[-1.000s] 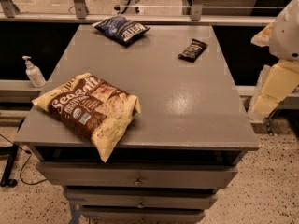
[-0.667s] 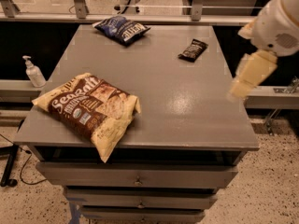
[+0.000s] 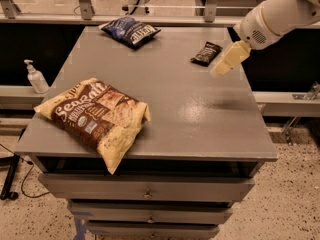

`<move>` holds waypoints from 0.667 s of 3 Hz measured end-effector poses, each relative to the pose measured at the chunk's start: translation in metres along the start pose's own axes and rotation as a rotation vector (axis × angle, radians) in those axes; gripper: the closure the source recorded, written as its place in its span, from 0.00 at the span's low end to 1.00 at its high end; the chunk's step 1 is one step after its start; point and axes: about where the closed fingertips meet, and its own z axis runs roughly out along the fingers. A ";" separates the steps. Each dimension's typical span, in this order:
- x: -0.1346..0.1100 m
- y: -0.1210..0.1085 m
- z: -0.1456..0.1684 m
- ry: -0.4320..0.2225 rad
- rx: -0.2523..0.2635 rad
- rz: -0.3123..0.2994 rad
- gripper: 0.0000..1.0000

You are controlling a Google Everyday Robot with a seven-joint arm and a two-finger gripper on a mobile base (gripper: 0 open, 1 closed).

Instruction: Move rxbar chocolate near blue chip bag

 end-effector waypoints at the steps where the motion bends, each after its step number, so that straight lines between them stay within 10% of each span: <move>1: -0.001 0.001 -0.001 0.001 0.000 -0.002 0.00; 2: 0.007 -0.013 0.007 -0.041 0.033 0.043 0.00</move>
Offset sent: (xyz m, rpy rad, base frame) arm 0.0383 -0.0324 -0.0170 0.1404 -0.0854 -0.1392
